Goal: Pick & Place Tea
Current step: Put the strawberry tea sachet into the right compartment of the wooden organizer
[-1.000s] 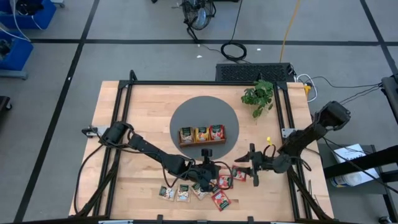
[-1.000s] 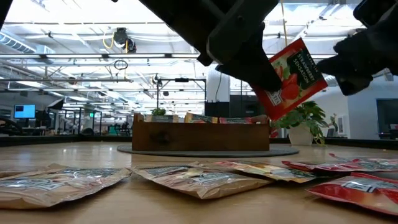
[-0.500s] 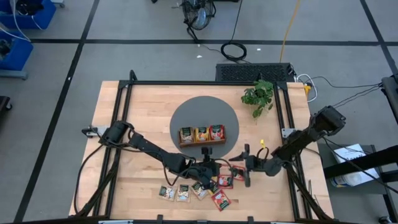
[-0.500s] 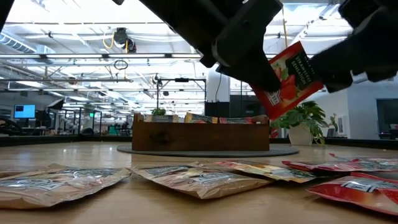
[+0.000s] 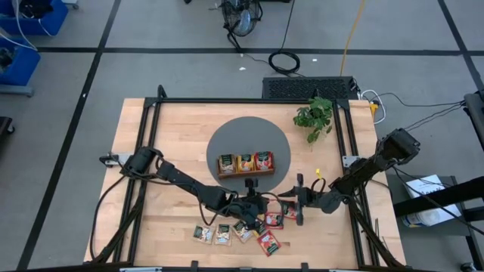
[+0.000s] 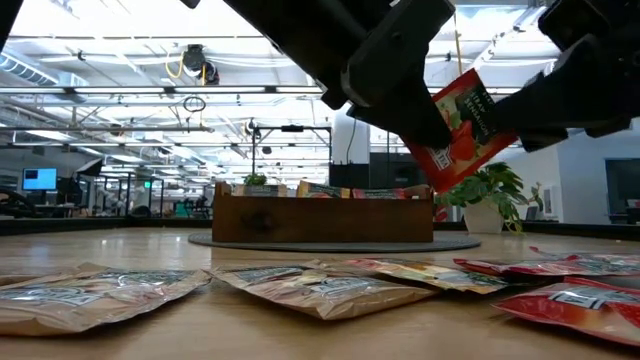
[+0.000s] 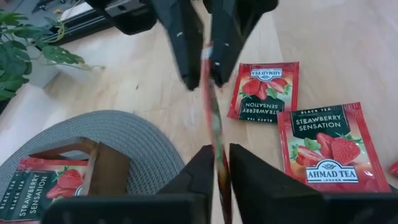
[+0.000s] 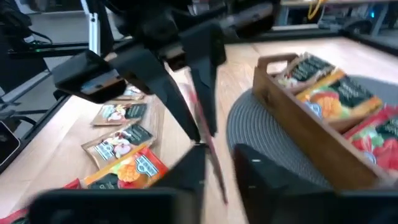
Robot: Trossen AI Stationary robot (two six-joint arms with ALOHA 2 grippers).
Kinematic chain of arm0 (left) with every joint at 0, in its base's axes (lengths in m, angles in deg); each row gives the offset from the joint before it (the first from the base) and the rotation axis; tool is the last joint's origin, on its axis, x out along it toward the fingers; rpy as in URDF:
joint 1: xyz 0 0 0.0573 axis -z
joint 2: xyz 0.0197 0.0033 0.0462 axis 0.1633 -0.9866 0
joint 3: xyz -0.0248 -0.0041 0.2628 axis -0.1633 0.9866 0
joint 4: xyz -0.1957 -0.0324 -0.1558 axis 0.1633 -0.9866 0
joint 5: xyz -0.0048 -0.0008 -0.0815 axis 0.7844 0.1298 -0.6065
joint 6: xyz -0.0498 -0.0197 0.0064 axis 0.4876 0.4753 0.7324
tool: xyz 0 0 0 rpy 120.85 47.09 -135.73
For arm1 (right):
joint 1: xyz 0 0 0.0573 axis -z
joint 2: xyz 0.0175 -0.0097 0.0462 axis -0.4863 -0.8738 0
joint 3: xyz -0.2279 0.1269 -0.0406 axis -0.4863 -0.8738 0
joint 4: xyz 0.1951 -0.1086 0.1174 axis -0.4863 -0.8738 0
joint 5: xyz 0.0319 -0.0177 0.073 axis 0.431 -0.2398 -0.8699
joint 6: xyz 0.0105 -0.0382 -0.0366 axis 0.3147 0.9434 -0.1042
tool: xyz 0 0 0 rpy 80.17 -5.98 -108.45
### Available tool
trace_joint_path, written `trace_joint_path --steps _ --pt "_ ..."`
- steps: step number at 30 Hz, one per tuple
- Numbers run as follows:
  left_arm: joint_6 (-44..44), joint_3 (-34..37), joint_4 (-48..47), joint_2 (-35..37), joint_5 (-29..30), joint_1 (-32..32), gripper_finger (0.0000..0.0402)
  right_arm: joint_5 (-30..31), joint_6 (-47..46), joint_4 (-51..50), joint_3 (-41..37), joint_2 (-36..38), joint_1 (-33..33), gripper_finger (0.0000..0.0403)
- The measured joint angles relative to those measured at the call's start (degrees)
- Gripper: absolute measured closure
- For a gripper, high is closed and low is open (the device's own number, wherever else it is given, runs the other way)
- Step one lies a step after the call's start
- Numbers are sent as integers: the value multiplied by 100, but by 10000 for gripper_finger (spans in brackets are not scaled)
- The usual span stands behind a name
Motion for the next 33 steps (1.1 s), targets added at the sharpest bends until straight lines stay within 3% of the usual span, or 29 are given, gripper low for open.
trace_joint_path --steps 3,17,21,27,30,33 --pt "0 0 56 0 -2 0 323 -159 201 83 0 0 31 392" --pt "123 0 -114 0 -43 -36 295 -736 -136 -374 0 -2 258 402" --pt "333 0 -248 0 -144 -121 294 -911 -117 -307 -2 -2 205 394" --pt "432 0 -1255 44 -804 -62 303 -2200 -217 -338 -2 -2 190 365" --pt "387 0 -1653 61 -1144 143 308 -2251 -271 -409 1 0 145 350" --pt "71 0 -2014 27 -1017 319 305 -2250 -168 -830 124 0 140 340"
